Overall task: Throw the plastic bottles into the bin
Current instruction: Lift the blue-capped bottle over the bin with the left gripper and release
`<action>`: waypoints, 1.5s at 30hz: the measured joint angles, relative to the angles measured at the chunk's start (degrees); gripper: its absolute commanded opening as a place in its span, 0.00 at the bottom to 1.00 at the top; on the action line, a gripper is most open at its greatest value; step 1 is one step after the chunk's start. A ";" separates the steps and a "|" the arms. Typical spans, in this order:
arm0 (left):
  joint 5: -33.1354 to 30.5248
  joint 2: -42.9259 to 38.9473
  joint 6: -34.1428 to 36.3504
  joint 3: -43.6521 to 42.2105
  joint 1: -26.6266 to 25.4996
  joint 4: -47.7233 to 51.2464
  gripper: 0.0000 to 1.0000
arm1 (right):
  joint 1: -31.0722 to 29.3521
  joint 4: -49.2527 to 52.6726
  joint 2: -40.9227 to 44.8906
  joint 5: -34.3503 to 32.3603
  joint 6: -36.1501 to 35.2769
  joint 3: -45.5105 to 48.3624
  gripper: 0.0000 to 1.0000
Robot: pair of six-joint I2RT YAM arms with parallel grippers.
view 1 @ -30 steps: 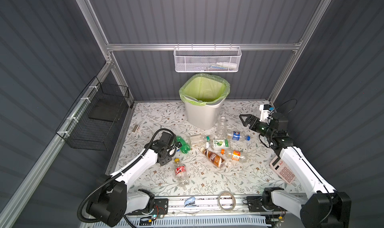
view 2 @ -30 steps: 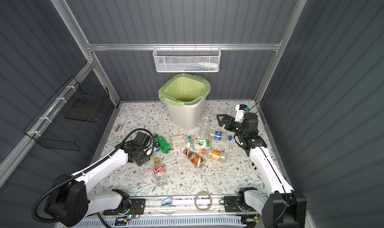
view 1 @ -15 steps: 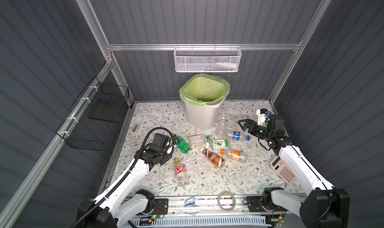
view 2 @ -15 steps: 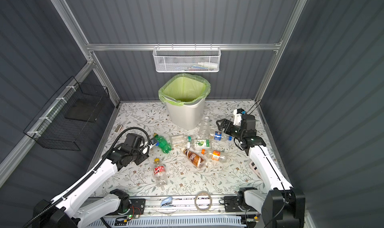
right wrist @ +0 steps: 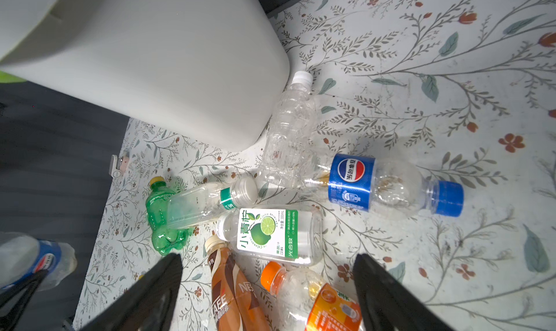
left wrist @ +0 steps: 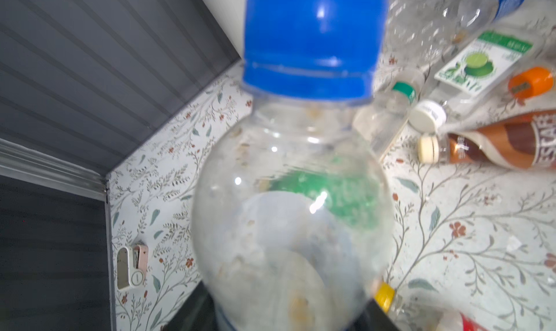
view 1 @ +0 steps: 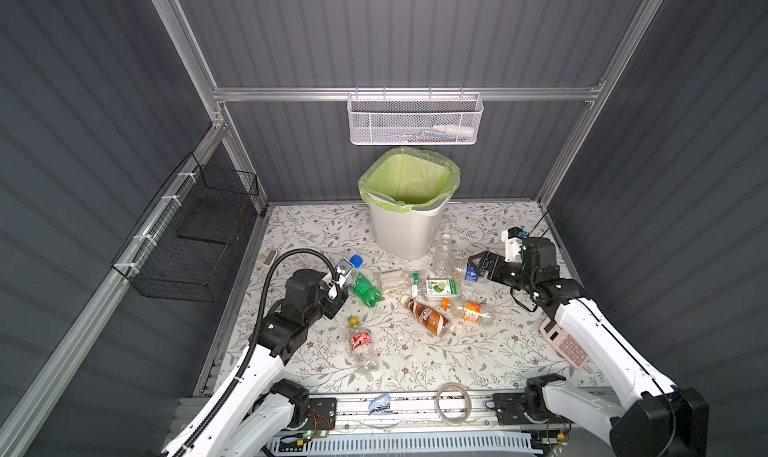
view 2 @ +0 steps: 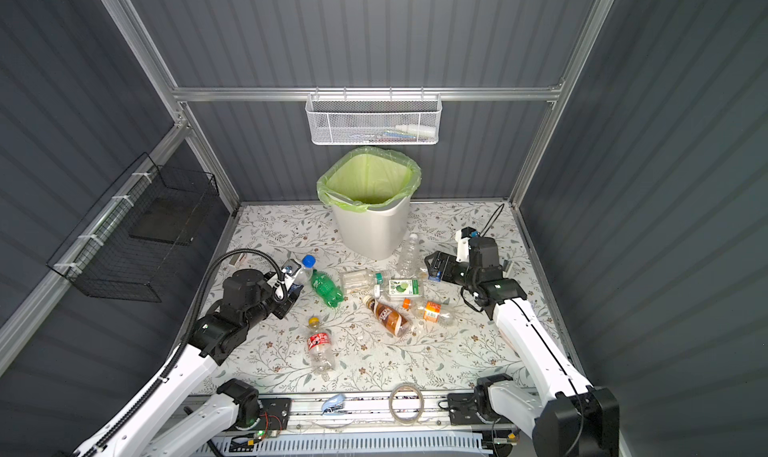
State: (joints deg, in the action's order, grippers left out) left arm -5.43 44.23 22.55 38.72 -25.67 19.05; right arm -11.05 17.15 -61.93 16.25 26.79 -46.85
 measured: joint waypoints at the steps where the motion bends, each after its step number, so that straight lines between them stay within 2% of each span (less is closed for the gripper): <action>1: 0.39 -1.09 -0.85 -0.35 0.02 -1.51 0.56 | -0.74 0.35 0.24 -0.59 0.04 0.31 0.91; 7: 4.04 -4.98 -6.86 -2.78 0.02 -11.82 0.56 | -4.76 2.40 1.05 -3.48 0.83 1.70 0.91; 14: 8.76 -3.26 -12.61 -4.79 0.02 -27.23 0.56 | -10.67 3.80 2.47 -7.17 3.08 2.67 0.91; 19: 13.00 0.35 -13.92 -1.57 0.00 -33.38 0.56 | -14.93 4.35 4.26 -10.10 4.87 4.31 0.91; 23: 15.65 2.67 -14.01 4.57 0.00 -36.46 0.57 | -16.15 4.85 6.47 -11.63 6.51 6.40 0.90; 26: 16.90 5.99 -13.55 11.34 0.00 -38.42 0.58 | -16.44 5.01 7.15 -12.28 7.04 6.80 0.91; 30: 16.94 17.25 -13.88 28.41 0.00 -38.40 0.60 | -16.48 4.55 7.69 -13.03 7.15 6.80 0.91; 31: 16.48 21.64 -14.34 35.23 0.00 -37.29 0.62 | -16.48 4.17 7.72 -13.07 7.13 6.80 0.91; 32: 15.96 26.34 -14.80 42.12 0.00 -36.00 0.69 | -16.48 3.67 7.69 -13.05 7.15 6.80 0.91; 34: 15.50 37.27 -15.65 58.75 -0.04 -30.91 0.89 | -16.50 2.75 7.56 -12.87 7.32 6.80 0.90; 35: 15.26 45.27 -15.72 70.86 -0.57 -26.01 1.00 | -16.55 2.40 7.39 -12.72 7.32 6.80 0.91; 38: 13.38 60.41 -15.47 92.61 -1.70 -12.72 1.00 | -17.29 2.23 6.93 -12.41 7.39 6.80 0.91; 39: 12.92 63.12 -15.26 95.32 -2.36 -9.16 1.00 | -17.59 2.32 6.93 -12.39 7.37 6.80 0.91; 41: 11.96 65.26 -14.82 94.07 -3.43 -3.80 1.00 | -18.05 2.60 7.08 -12.39 7.30 6.80 0.92; 45: 9.44 62.16 -14.16 80.02 -4.48 -0.85 1.00 | -18.21 3.54 7.34 -12.50 6.19 6.80 0.92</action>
State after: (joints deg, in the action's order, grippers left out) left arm 4.01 106.39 8.38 118.74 -30.15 18.20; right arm -29.26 20.69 -54.59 3.75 32.97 -40.05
